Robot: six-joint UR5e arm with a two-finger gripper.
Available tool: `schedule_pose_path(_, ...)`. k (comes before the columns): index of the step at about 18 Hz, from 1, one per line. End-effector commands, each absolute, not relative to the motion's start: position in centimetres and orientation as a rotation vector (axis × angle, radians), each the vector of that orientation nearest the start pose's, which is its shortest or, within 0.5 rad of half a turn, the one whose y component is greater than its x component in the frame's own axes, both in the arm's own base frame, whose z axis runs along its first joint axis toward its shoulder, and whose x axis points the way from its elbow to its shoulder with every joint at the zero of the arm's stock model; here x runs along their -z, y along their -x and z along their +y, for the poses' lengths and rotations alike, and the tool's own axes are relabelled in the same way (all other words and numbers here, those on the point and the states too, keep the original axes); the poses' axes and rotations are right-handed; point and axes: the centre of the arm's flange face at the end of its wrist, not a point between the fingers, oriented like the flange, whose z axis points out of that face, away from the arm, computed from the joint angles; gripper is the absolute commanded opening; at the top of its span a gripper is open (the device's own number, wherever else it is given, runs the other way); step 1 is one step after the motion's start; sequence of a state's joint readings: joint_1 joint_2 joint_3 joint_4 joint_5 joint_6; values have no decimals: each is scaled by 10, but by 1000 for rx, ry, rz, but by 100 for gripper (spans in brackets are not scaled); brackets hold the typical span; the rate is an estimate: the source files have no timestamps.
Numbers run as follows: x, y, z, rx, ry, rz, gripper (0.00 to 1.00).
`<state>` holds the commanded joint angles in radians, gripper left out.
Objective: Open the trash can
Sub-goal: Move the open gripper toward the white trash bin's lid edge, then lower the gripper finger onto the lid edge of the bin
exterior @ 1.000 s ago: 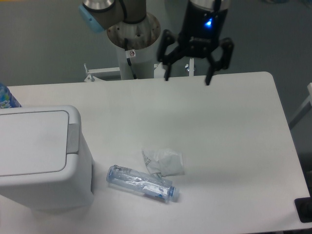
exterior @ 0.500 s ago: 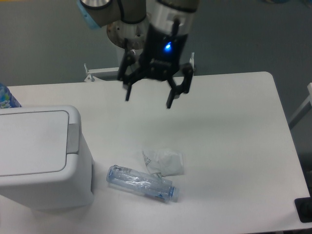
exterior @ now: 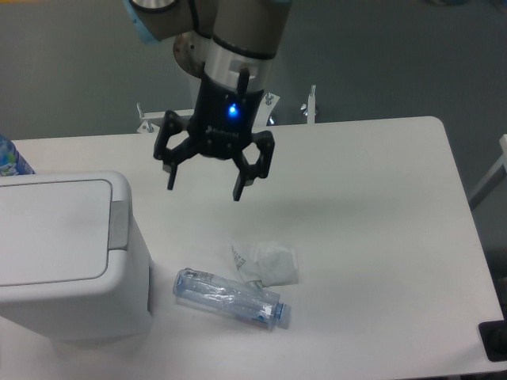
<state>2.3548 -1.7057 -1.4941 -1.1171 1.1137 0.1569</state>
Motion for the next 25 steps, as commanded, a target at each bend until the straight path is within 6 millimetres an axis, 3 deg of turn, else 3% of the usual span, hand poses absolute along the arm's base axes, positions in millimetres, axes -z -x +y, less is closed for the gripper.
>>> schedule_pose_path(3, -509, 280, 544, 325, 2435, -787, 100)
schedule_pose_path(10, -491, 266, 563, 352, 2475, -767, 100)
schedule_pose_path(25, -476, 249, 576, 378, 2508, -735, 100)
